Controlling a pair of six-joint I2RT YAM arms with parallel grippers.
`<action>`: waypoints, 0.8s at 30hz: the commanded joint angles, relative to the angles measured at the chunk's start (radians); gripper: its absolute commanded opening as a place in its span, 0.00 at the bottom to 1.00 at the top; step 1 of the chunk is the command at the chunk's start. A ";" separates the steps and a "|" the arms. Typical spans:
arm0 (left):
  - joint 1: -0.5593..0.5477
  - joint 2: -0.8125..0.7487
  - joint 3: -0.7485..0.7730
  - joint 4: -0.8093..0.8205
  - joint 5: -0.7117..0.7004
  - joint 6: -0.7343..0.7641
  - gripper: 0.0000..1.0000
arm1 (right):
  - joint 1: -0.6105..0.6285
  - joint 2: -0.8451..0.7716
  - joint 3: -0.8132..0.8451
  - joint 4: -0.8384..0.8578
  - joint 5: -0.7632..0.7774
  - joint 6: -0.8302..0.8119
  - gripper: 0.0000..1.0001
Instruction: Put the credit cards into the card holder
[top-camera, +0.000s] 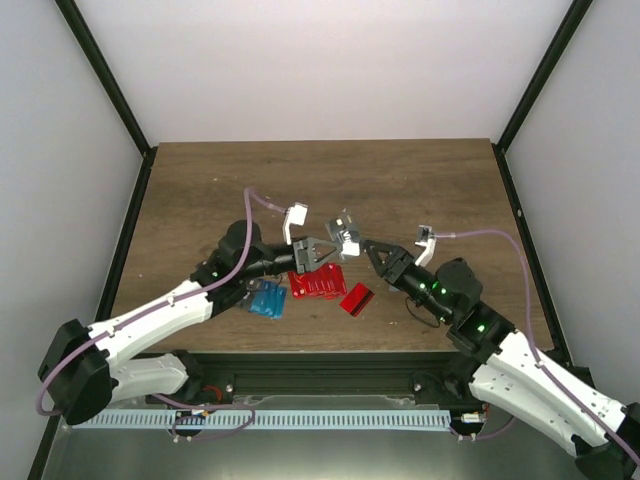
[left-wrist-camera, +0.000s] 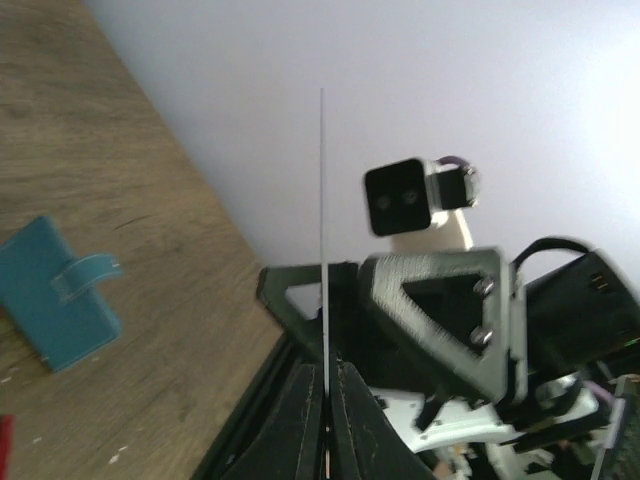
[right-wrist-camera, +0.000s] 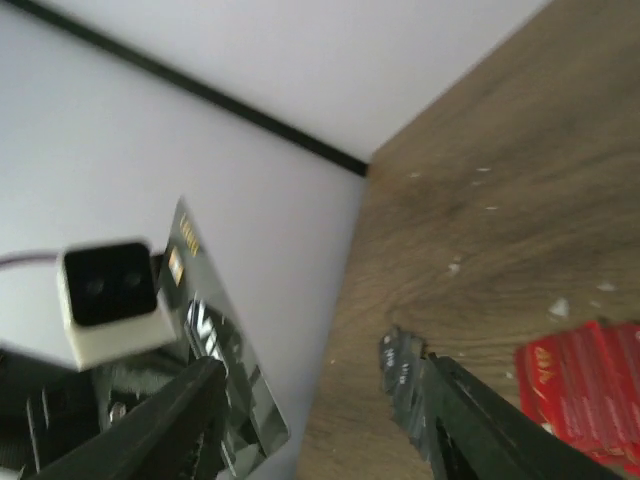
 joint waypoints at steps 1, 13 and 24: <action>0.003 -0.049 -0.045 -0.147 -0.085 0.106 0.04 | -0.003 0.001 0.145 -0.536 0.228 -0.082 0.62; 0.003 -0.066 -0.138 -0.254 -0.133 0.197 0.04 | -0.242 0.182 0.112 -0.697 0.134 -0.232 0.91; 0.003 -0.135 -0.148 -0.354 -0.185 0.267 0.04 | -0.447 0.402 0.077 -0.389 -0.182 -0.416 0.83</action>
